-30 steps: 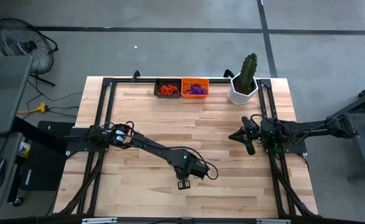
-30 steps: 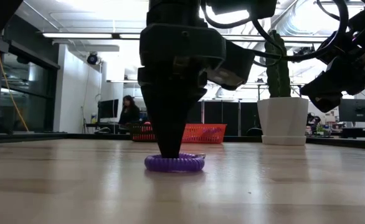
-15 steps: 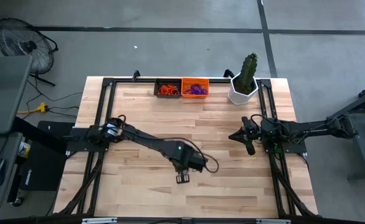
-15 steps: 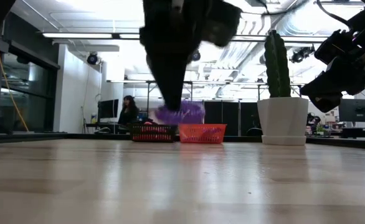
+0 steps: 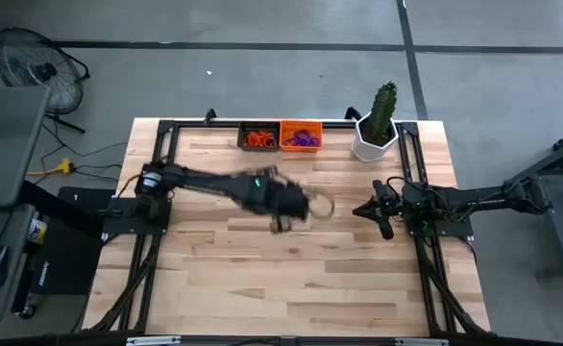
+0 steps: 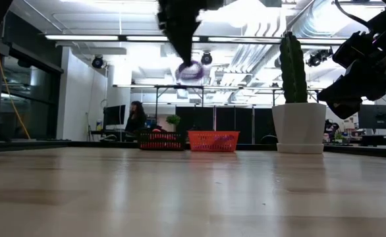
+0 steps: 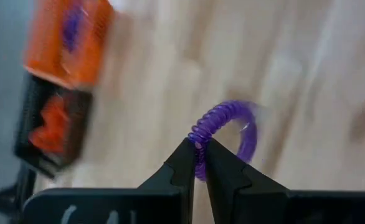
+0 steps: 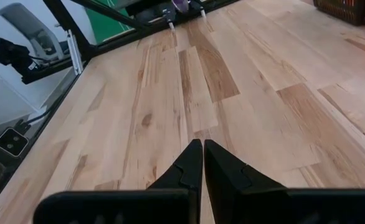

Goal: Sort spring keychains into baskets
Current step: Put the violet spring keychain into the orange basket

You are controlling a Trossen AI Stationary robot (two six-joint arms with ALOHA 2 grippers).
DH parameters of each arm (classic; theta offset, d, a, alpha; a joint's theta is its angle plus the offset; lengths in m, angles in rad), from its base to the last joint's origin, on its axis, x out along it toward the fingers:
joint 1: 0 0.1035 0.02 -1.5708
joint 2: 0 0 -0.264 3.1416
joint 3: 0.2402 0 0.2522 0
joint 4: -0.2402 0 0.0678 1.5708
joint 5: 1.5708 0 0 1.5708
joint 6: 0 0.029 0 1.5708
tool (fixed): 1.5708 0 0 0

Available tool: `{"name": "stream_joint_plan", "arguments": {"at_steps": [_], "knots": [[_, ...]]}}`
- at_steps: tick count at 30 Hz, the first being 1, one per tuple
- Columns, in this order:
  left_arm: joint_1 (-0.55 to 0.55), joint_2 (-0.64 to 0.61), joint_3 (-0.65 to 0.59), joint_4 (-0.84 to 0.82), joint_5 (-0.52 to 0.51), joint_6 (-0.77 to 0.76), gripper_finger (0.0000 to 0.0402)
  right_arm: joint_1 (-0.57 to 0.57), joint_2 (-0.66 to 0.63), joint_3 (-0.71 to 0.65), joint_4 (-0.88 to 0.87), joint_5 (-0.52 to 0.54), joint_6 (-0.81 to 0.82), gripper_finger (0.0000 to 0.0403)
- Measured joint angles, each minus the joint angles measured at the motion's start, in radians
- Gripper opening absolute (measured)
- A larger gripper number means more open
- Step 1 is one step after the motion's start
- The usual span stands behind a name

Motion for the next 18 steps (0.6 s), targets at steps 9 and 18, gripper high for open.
{"name": "stream_joint_plan", "arguments": {"at_steps": [9, 18], "knots": [[0.273, -0.026, 0.004, 0.061, -0.006, 0.162, 0.0021, 0.0, 0.0, 0.0, 0.001, 0.0, 0.0, 0.0012], [0.536, -0.023, 0.003, 0.214, 0.063, 0.313, 0.0021, 0.0, 0.0, 0.0, 0.001, 0.0, 0.0, 0.0012]]}}
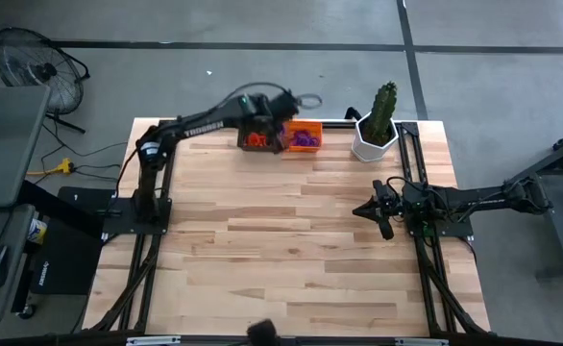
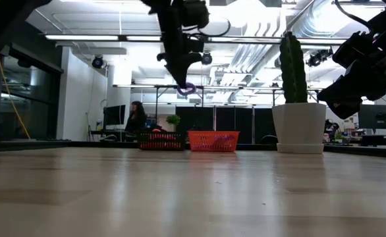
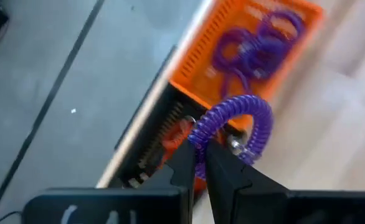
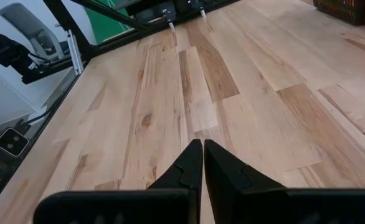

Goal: Sort spring keychains into baskets
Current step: Put the violet spring keychain into the orange basket

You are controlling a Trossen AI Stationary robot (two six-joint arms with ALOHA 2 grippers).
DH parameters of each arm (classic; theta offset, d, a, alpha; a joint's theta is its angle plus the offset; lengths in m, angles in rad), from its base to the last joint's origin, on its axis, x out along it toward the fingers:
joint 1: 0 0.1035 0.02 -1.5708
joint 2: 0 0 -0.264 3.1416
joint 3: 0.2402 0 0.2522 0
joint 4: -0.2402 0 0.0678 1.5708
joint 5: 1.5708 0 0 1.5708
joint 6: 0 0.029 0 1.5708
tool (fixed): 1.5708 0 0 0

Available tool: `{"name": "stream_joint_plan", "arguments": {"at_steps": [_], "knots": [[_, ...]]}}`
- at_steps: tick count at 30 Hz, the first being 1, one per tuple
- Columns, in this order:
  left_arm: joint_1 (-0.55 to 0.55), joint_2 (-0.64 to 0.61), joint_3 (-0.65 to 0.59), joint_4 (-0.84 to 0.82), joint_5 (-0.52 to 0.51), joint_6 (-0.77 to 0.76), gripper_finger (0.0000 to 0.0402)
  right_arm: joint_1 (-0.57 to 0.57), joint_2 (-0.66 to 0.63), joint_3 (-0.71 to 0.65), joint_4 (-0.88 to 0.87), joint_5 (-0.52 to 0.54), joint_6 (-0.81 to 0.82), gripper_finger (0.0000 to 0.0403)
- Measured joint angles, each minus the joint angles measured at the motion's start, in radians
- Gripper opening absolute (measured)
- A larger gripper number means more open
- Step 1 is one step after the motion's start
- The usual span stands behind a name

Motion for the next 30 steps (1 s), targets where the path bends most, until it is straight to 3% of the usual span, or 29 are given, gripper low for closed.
{"name": "stream_joint_plan", "arguments": {"at_steps": [6, 18, 30], "knots": [[0.1, 0.083, 0.038, 0.076, 0.059, 0.074, 0.0021, 0.0, 0.0, 0.0, 0.0, 0.0, 0.0, 0.0012], [0.132, 0.363, 0.412, 0.025, 0.059, 0.181, 0.0021, 0.0, 0.0, 0.0, 0.0, 0.0, 0.0, 0.0012], [0.132, 0.372, 0.391, 0.074, 0.082, 0.2, 0.0021, 0.0, 0.0, 0.0, 0.0, 0.0, 0.0, 0.0012]]}}
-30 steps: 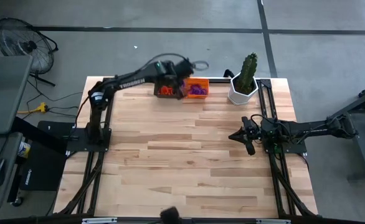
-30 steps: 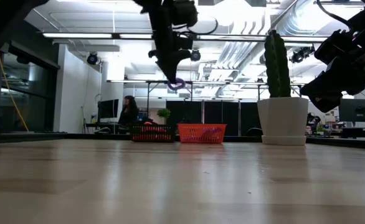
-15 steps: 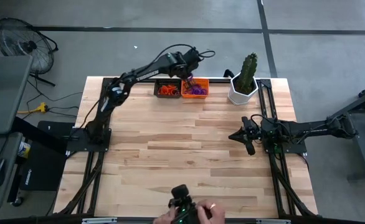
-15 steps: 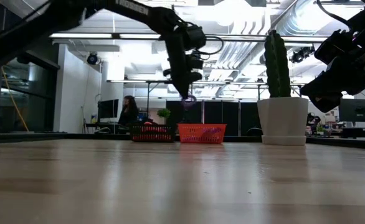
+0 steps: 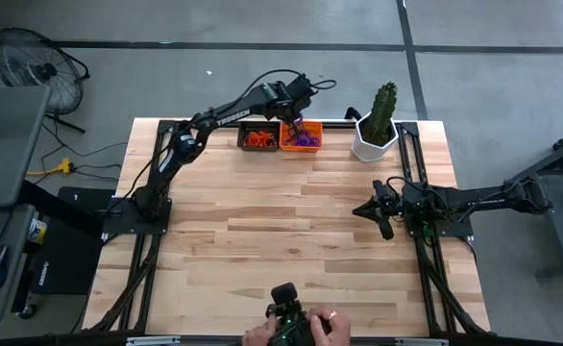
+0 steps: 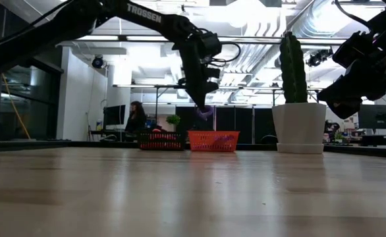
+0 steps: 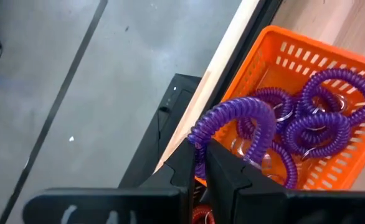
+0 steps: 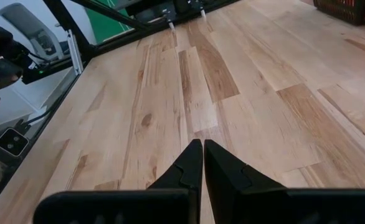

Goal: Sort spring keychains into baskets
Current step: Put the violet spring keychain into the orange basket, then return to Home Position

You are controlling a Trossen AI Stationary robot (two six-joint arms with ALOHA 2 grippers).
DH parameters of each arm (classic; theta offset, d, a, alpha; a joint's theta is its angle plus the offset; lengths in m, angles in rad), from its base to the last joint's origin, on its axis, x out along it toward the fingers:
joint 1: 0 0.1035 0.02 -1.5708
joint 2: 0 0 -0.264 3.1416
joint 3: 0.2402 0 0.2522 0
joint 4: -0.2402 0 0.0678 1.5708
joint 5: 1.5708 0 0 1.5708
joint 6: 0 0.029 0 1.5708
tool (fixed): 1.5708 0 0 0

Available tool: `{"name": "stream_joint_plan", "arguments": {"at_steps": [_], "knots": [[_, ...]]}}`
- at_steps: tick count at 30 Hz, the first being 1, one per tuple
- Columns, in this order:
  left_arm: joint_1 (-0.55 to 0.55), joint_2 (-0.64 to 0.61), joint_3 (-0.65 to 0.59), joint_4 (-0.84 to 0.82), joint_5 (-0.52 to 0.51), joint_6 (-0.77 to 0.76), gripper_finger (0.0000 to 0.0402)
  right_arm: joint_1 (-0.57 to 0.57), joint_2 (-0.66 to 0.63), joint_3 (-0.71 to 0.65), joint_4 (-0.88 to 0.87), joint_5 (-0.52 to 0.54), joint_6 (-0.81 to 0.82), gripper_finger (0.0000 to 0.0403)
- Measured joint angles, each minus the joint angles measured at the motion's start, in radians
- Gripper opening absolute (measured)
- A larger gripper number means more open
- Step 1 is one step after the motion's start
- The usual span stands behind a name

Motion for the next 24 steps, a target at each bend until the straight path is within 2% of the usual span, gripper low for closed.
{"name": "stream_joint_plan", "arguments": {"at_steps": [9, 13, 18, 24], "knots": [[0.0, 0.0, 0.0, 0.002, 0.019, -0.008, 0.0025, 0.0, 0.0, 0.0, 0.0, 0.0, 0.0, 0.0012], [0.0, 0.0, 0.0, 0.002, 0.06, -0.009, 0.005, 0.0, 0.0, 0.0, 0.0, 0.0, 0.0, 0.0012], [0.0, 0.0, 0.0, 0.002, 0.063, -0.009, 0.0083, 0.0, 0.0, 0.0, 0.0, 0.0, 0.0, 0.0012], [-0.004, 0.0, 0.0, 0.001, 0.062, -0.037, 0.0091, 0.0, 0.0, 0.0, 0.0, 0.0, 0.0, 0.0012]]}}
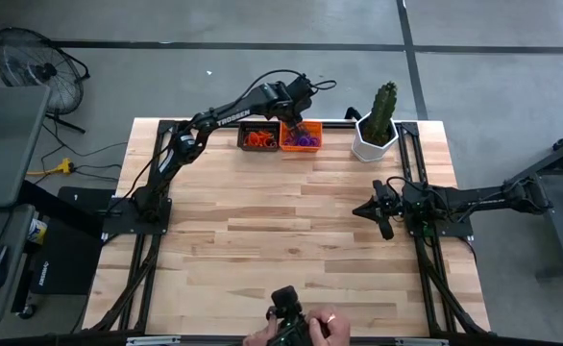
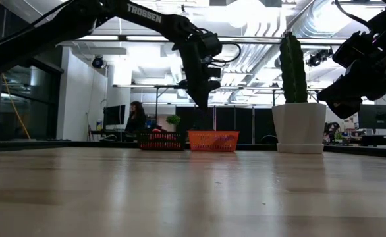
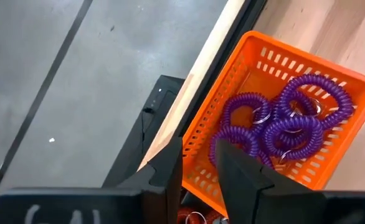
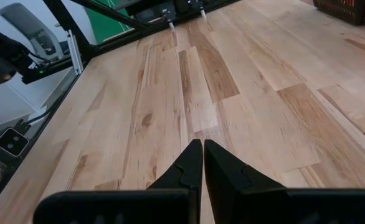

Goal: Sort spring keychains into baskets
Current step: Return to Home Position

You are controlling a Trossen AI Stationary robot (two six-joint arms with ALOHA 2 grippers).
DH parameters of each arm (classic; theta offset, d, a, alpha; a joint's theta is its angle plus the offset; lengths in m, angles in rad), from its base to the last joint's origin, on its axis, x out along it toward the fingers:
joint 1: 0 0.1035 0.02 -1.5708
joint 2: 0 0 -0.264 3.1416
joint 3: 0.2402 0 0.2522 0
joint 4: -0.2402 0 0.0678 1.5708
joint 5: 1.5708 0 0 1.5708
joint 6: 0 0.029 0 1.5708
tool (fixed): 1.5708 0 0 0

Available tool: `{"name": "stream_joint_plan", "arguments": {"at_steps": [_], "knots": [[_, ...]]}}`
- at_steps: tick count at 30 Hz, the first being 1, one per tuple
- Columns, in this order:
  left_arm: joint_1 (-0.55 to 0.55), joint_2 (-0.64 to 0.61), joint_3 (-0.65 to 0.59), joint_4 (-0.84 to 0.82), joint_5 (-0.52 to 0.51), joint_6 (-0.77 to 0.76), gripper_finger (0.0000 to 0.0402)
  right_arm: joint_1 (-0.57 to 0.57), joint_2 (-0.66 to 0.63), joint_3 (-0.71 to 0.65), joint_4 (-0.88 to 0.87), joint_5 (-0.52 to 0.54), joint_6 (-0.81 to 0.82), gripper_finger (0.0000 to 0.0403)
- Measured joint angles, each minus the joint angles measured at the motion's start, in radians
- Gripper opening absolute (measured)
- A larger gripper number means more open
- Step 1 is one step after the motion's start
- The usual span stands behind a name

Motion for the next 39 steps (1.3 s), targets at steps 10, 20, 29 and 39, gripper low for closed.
{"name": "stream_joint_plan", "arguments": {"at_steps": [10, 20, 29, 39], "knots": [[-0.034, -0.028, 0.001, -0.045, 0.119, -0.067, 0.0081, 0.0, 0.0, 0.0, 0.0, 0.0, 0.0, 0.0012], [-0.11, -0.056, -0.002, -0.099, 0.379, -0.097, 0.0009, 0.0, 0.0, 0.0, 0.0, 0.0, 0.0, 0.0012], [-0.212, -0.062, -0.065, 0.023, 0.505, -0.028, 0.0001, 0.0, 0.0, 0.0, 0.0, 0.0, 0.0, 0.0012], [-0.267, -0.331, -0.664, 0.67, 0.683, -0.097, 0.0, 0.0, 0.0, 0.0, 0.0, 0.0, 0.0, 0.0012]]}}
